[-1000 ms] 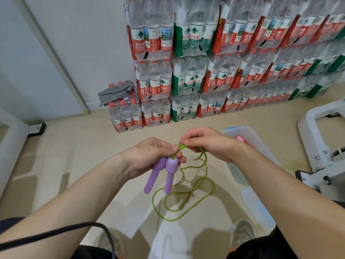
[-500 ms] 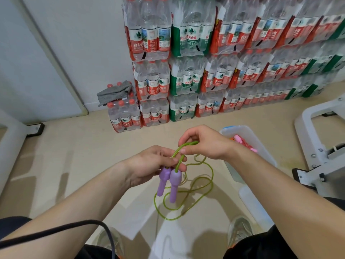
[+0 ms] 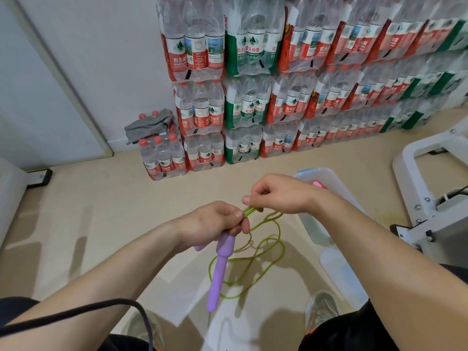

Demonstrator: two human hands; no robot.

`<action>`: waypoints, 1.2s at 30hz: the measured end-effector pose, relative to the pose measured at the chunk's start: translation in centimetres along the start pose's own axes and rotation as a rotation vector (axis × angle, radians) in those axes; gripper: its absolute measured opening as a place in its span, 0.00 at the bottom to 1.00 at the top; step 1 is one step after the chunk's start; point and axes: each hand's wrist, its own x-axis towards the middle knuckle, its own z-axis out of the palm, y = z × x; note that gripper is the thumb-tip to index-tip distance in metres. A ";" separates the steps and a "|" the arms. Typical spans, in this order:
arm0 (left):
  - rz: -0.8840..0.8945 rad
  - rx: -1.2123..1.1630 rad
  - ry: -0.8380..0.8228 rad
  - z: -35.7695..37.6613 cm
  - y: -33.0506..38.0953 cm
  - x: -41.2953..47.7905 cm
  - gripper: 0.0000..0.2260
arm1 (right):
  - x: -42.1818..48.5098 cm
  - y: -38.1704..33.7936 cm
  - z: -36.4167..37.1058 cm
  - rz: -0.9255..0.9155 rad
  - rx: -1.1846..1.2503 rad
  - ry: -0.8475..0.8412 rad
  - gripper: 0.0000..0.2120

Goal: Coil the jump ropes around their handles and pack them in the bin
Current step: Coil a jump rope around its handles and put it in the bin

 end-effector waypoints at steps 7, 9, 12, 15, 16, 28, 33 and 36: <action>0.111 -0.331 -0.114 -2.5 0.3 -0.9 0.11 | 0.0 0.9 0.6 -0.054 0.415 0.003 0.18; 0.113 -0.556 -0.138 -3.0 0.2 -1.2 0.10 | 0.2 0.5 1.7 -0.059 0.555 0.042 0.17; 0.118 -0.653 -0.027 -2.9 0.1 -1.4 0.07 | 0.6 -0.1 3.4 -0.048 0.680 0.119 0.16; 0.105 -0.686 0.083 -2.4 0.1 -1.3 0.06 | 0.6 -0.7 5.2 -0.007 0.772 0.119 0.16; 0.095 -0.722 0.114 -2.2 0.0 -1.2 0.06 | 0.5 -1.0 5.6 0.011 0.786 0.111 0.16; 0.136 -0.806 0.469 -0.7 -0.9 0.1 0.08 | 0.2 -2.1 7.9 0.083 0.189 0.197 0.20; 0.161 -0.602 0.497 -0.6 -1.0 0.1 0.12 | 0.4 -1.9 7.8 0.072 -0.019 0.193 0.20; 0.163 -0.578 0.533 -0.5 -1.1 0.2 0.09 | 0.5 -2.4 7.6 0.063 -0.049 0.164 0.19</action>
